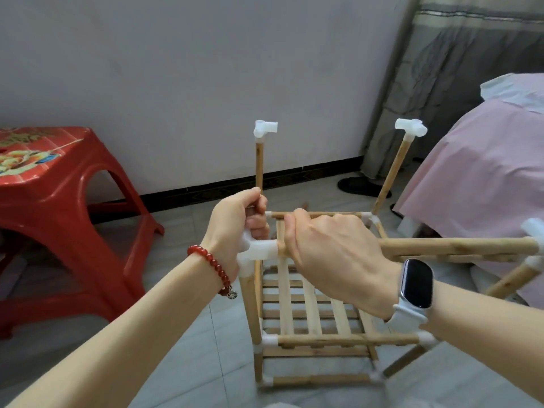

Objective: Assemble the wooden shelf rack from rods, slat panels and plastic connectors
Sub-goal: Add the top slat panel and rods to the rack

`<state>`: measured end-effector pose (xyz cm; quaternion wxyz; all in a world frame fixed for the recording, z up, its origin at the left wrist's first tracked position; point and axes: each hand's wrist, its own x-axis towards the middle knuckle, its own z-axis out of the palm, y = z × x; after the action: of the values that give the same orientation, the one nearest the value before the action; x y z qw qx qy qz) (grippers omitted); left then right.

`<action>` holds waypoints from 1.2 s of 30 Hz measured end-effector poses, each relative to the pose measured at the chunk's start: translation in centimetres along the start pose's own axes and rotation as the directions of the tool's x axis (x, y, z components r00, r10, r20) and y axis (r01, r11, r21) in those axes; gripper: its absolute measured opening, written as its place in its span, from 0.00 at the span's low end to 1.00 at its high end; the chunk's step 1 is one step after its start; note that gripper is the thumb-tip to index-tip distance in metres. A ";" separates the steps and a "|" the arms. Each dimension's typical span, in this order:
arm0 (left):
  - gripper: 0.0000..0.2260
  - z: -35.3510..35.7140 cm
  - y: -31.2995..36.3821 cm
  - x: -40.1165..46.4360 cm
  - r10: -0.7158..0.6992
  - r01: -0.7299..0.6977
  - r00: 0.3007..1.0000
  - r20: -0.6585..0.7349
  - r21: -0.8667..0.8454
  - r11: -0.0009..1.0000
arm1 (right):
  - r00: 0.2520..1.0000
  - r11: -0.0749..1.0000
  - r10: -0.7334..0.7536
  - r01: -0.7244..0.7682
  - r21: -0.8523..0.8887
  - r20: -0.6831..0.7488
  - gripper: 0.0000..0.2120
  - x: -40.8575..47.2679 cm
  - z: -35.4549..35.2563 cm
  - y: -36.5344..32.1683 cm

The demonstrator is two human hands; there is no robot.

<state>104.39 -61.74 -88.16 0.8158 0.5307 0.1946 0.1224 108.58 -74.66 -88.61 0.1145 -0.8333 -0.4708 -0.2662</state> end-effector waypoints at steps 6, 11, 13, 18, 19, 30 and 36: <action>0.17 -0.1 0.1 0.0 0.006 -0.005 1.000 -0.005 0.078 0.997 | 1.000 0.999 0.025 -0.025 -0.033 -0.018 0.14 0.2 0.3 0.0; 0.13 -0.1 -0.3 -0.8 0.126 -0.119 0.975 -0.183 0.044 0.992 | 0.998 0.999 0.048 -0.049 0.019 0.028 0.14 -0.2 -0.7 0.1; 0.11 0.1 -0.5 -1.3 0.207 -0.186 0.935 -0.288 0.099 0.978 | 0.992 0.973 0.087 -0.104 0.205 0.086 0.13 -0.4 -2.2 1.5; 0.04 0.8 -1.5 -3.6 0.470 -0.256 0.838 -0.279 0.558 0.789 | 0.872 0.848 0.461 -0.377 0.372 -0.167 0.17 -3.0 -5.4 10.4; 0.02 1.1 -2.0 -3.9 0.576 -0.255 0.777 -0.251 0.712 0.654 | 0.824 0.818 0.532 -0.441 0.369 -0.195 0.17 -4.2 -6.0 12.4; 0.18 14.5 -4.6 -3.0 0.324 -0.484 0.779 0.536 0.844 -0.233 | 0.525 -0.150 0.755 -0.444 0.883 0.393 0.15 -8.6 -6.6 20.3; 0.17 15.7 -4.7 -2.0 0.184 -0.536 0.762 0.621 0.764 -0.358 | 0.581 -0.362 0.599 -0.419 0.833 0.552 0.16 -8.7 -6.1 21.7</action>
<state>109.58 -77.33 -86.39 0.0332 0.9895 -0.0667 0.1239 121.27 -95.17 -86.98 0.7902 -0.5846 -0.0625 0.1728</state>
